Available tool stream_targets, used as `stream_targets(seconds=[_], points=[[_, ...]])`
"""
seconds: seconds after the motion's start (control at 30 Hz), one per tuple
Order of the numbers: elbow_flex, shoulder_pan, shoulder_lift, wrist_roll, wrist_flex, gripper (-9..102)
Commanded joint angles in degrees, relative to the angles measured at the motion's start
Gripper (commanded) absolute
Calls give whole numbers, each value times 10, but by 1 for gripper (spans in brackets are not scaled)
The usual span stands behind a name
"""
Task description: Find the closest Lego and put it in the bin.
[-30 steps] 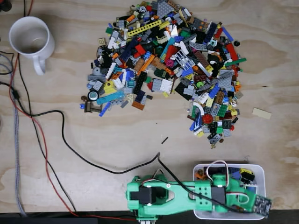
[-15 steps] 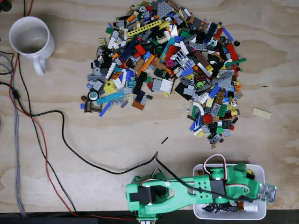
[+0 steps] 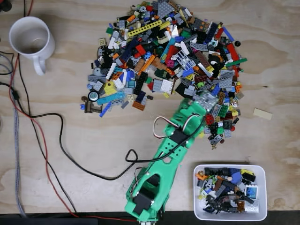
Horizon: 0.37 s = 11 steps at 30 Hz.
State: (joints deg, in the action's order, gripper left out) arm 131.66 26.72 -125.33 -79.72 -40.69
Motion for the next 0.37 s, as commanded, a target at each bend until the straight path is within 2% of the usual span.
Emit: stream_targets(seconds=[0.0, 0.2, 0.33], points=[[17, -78, -40, 9, 49, 18], [23, -142, -34, 40, 58, 19], [22, -153, -33, 45, 58, 19]])
